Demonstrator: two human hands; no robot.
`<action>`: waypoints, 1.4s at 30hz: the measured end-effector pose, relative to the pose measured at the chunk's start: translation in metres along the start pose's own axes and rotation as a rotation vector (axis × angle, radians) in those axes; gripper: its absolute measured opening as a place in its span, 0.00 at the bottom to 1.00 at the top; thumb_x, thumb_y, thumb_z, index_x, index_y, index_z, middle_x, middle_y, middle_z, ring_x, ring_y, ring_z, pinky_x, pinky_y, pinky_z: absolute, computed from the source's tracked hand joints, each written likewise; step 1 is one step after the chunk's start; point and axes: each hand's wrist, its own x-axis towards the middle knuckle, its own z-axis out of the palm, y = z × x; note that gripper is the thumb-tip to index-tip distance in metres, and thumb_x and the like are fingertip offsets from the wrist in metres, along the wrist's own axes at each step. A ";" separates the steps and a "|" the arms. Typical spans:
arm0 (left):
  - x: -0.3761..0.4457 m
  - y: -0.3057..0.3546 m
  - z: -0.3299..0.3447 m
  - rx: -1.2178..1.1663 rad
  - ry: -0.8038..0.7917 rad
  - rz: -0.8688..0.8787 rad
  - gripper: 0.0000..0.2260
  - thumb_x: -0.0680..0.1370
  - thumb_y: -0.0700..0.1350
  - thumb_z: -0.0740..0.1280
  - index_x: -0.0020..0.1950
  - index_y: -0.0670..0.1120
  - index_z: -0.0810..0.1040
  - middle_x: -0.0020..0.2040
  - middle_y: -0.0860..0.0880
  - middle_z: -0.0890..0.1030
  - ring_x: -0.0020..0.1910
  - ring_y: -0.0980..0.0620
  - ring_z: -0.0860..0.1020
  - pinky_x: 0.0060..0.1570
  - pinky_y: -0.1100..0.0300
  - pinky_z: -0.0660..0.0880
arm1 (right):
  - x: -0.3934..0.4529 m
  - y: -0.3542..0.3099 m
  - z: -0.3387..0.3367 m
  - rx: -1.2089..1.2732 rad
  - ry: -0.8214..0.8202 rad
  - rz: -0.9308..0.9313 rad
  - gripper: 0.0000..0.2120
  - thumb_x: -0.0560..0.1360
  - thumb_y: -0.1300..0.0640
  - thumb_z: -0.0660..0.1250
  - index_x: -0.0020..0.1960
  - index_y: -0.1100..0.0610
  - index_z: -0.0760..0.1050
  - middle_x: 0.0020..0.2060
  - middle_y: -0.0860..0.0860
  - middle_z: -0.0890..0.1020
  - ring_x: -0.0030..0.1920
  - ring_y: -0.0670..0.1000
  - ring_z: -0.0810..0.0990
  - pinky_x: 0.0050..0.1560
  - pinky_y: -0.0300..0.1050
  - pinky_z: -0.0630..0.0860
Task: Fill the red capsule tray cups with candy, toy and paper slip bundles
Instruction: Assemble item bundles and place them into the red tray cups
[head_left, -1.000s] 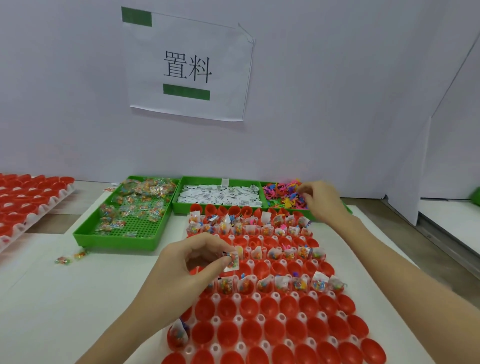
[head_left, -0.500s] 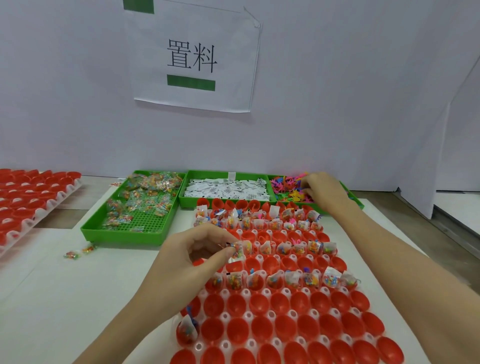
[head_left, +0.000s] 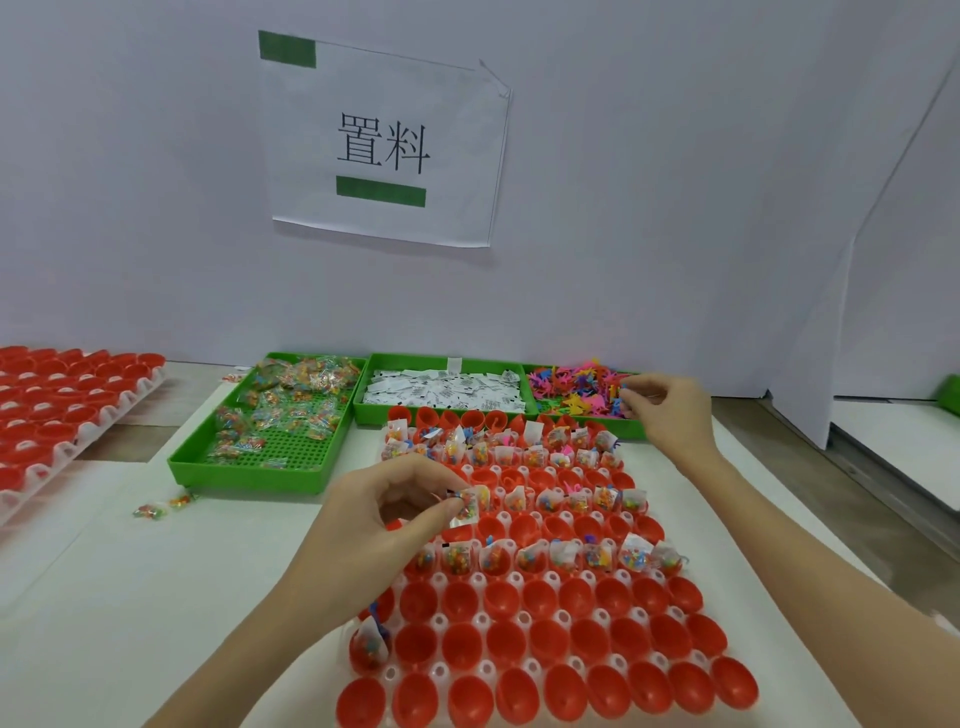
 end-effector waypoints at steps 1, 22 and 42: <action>0.000 0.001 0.000 0.000 0.003 -0.005 0.07 0.77 0.41 0.75 0.48 0.54 0.86 0.43 0.50 0.86 0.42 0.50 0.84 0.46 0.55 0.82 | -0.009 -0.009 -0.002 0.091 -0.017 0.036 0.09 0.77 0.63 0.73 0.56 0.62 0.84 0.44 0.58 0.87 0.42 0.53 0.86 0.53 0.50 0.84; -0.003 0.013 0.002 0.029 -0.001 0.158 0.06 0.73 0.40 0.78 0.47 0.46 0.86 0.45 0.49 0.86 0.44 0.50 0.87 0.48 0.56 0.83 | -0.173 -0.110 0.005 0.472 -0.416 -0.165 0.04 0.75 0.59 0.76 0.47 0.51 0.87 0.40 0.47 0.88 0.42 0.46 0.87 0.46 0.36 0.81; -0.005 0.030 -0.055 0.347 -0.601 -0.006 0.07 0.69 0.55 0.81 0.41 0.56 0.87 0.41 0.54 0.83 0.46 0.51 0.78 0.46 0.66 0.74 | -0.210 -0.127 0.014 0.303 -0.783 -0.180 0.08 0.72 0.60 0.77 0.50 0.50 0.85 0.41 0.43 0.87 0.44 0.42 0.86 0.41 0.33 0.76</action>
